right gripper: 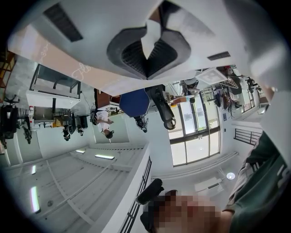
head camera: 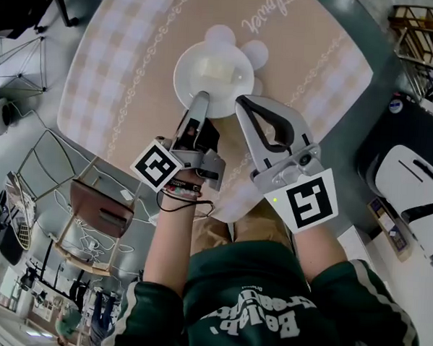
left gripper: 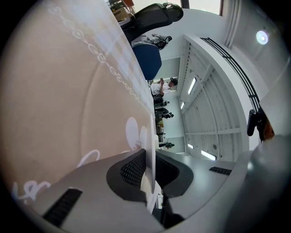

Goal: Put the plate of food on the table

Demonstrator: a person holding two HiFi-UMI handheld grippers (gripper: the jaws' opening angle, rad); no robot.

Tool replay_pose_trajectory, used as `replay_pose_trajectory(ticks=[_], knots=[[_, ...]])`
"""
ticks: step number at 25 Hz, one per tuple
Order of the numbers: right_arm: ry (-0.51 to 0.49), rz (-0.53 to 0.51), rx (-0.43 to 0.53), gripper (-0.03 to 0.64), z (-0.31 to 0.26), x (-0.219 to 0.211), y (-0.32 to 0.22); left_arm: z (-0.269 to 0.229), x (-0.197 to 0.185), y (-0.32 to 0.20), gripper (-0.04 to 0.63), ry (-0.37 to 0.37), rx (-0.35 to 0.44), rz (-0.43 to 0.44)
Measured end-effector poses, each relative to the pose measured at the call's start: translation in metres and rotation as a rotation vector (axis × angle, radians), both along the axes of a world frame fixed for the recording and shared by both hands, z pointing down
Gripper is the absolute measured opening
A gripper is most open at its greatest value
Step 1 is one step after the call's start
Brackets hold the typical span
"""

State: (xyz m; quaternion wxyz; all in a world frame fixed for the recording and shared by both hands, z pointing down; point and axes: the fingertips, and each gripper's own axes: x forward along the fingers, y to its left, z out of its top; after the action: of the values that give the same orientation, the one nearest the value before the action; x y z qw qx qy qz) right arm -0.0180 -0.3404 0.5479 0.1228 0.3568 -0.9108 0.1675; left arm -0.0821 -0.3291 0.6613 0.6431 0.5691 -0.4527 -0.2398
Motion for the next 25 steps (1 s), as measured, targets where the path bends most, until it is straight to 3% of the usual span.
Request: replay_pose_trajectory(ticks=[12, 25], knots=[[0.001, 0.004, -0.016, 0.015, 0.010, 0.005, 0.002, 0.017, 0.008, 0.003, 0.028, -0.073, -0.069, 0.029], [0.000, -0.009, -0.019, 0.015, 0.009, 0.002, 0.006, 0.025, 0.005, 0.008, 0.035, -0.250, -0.170, 0.077]])
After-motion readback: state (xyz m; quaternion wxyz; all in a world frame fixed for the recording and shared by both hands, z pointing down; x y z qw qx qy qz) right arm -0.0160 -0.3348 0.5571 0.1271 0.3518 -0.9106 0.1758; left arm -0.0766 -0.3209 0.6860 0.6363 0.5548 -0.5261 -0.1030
